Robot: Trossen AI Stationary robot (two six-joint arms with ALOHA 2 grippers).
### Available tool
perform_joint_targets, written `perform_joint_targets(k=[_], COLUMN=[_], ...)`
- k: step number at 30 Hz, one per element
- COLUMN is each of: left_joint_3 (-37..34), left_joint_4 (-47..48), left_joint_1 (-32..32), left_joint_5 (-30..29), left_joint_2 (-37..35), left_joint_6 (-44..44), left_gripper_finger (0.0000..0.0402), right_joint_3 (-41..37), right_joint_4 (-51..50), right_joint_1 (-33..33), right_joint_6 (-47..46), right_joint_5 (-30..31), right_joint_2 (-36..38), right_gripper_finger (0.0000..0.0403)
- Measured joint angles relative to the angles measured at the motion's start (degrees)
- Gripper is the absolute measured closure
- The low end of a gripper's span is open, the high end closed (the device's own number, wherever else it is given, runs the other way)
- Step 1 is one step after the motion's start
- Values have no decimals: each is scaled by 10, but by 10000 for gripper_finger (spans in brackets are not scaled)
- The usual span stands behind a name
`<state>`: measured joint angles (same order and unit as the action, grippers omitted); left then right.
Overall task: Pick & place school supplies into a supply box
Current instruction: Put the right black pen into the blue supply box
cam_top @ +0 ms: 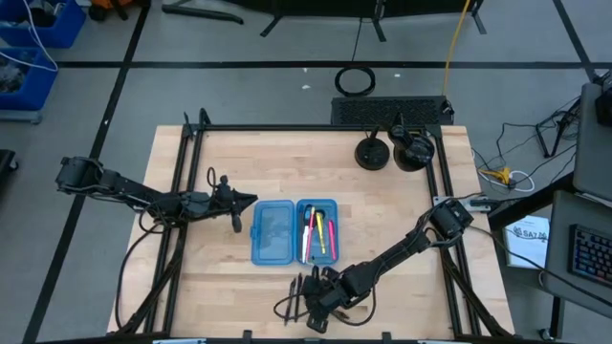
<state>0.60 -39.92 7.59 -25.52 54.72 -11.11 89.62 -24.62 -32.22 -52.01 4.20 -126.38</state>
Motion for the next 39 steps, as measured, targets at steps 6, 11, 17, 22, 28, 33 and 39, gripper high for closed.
perform_joint_targets(k=[6, 11, 17, 22, 28, 33, 39], left_joint_3=[0, 0, 0, 0, 0, 0, 0], left_joint_4=[6, 19, 22, 25, 25, 25, 25], left_joint_1=[0, 0, 0, 0, 0, 0, 0], left_joint_5=[0, 0, 0, 0, 0, 0, 0], left_joint_2=[0, 0, 0, 0, 0, 0, 0], left_joint_6=[0, 0, -1, -1, -1, -1, -2], left_gripper_finger=[371, 371, 371, 371, 371, 371, 371], right_joint_3=[-1, -1, -23, -52, -77, -84, -84], right_joint_4=[-44, -73, -79, -59, -54, -57, -64], right_joint_1=[-17, -31, -47, -53, -60, -62, -61], right_joint_6=[54, 81, 124, 128, 156, 191, 250], right_joint_5=[11, 16, 49, 67, 86, 104, 108], right_joint_2=[1, 0, 1, 2, 5, 6, 6], right_gripper_finger=[245, 245, 245, 247, 294, 356, 383])
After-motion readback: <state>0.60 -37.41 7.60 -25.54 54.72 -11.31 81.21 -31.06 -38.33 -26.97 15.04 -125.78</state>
